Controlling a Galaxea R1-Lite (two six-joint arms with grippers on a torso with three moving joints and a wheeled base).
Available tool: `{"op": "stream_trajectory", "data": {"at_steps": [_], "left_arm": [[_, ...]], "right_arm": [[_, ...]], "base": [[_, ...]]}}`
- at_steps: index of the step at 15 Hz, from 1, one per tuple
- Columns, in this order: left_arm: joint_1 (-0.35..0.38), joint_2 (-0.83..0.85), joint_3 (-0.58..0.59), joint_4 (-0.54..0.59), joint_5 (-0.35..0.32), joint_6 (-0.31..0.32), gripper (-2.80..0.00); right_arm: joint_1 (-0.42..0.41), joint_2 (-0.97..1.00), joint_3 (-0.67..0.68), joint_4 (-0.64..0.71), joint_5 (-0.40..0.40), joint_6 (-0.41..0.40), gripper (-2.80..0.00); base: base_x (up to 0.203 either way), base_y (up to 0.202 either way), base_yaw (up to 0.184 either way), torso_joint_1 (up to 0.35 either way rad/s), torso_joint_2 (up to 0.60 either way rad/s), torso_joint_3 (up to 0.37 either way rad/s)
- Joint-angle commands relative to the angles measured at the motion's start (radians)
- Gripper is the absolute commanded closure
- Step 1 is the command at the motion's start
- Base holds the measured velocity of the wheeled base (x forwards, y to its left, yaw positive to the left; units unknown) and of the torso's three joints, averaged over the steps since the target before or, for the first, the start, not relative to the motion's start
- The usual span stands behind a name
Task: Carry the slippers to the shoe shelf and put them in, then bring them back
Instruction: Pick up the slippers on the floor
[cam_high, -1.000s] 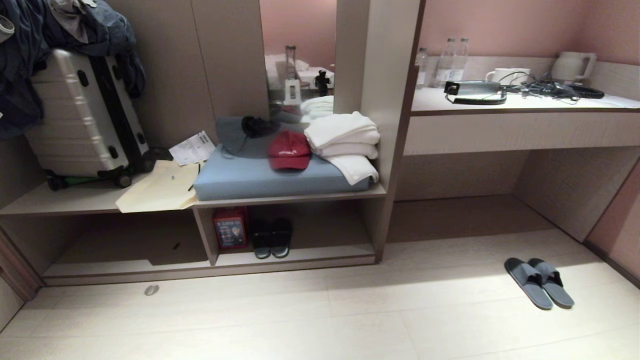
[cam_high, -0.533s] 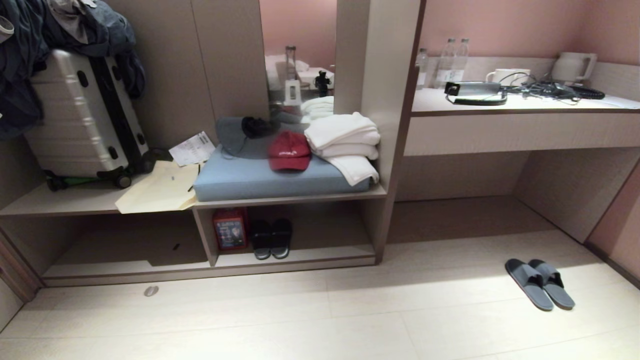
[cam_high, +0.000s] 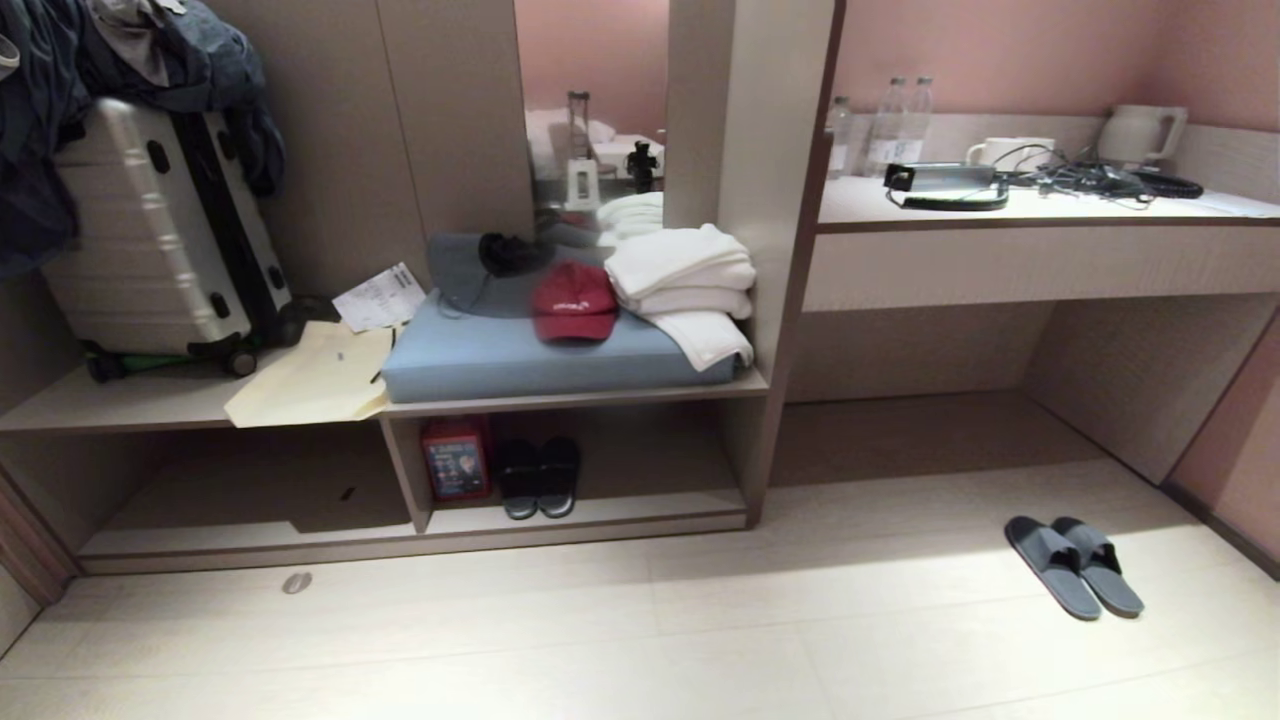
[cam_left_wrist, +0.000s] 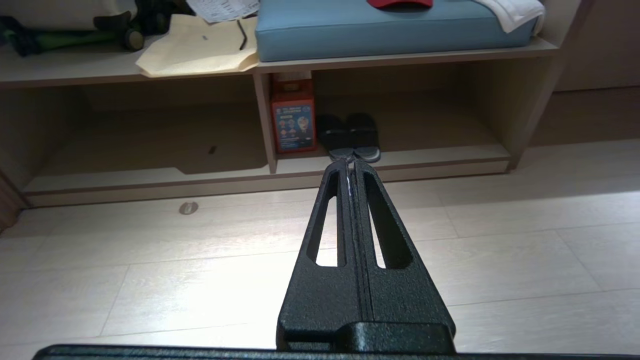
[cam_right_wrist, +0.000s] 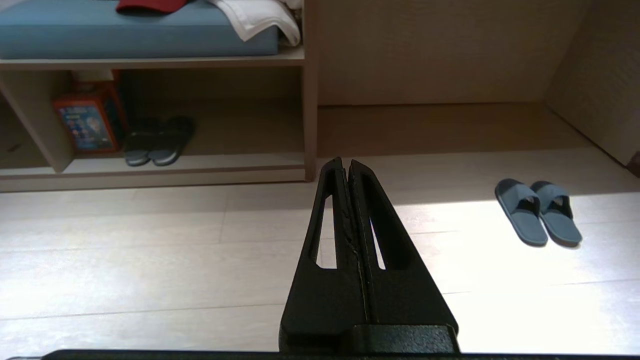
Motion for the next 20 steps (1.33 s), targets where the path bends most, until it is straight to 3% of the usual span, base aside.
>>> {"op": "stream_trajectory", "data": {"at_steps": [1, 20], "left_arm": [[0.002, 0.0, 0.0, 0.0, 0.0, 0.0, 0.0], [0.0, 0.0, 0.0, 0.0, 0.002, 0.003, 0.0]], "right_arm": [[0.001, 0.0, 0.002, -0.001, 0.0, 0.0, 0.0], [0.001, -0.002, 0.002, -0.001, 0.001, -0.003, 0.0]], "base": [[0.001, -0.102, 0.007, 0.007, 0.0, 0.007], [0.0, -0.195, 0.001, 0.002, 0.0, 0.004]]}}
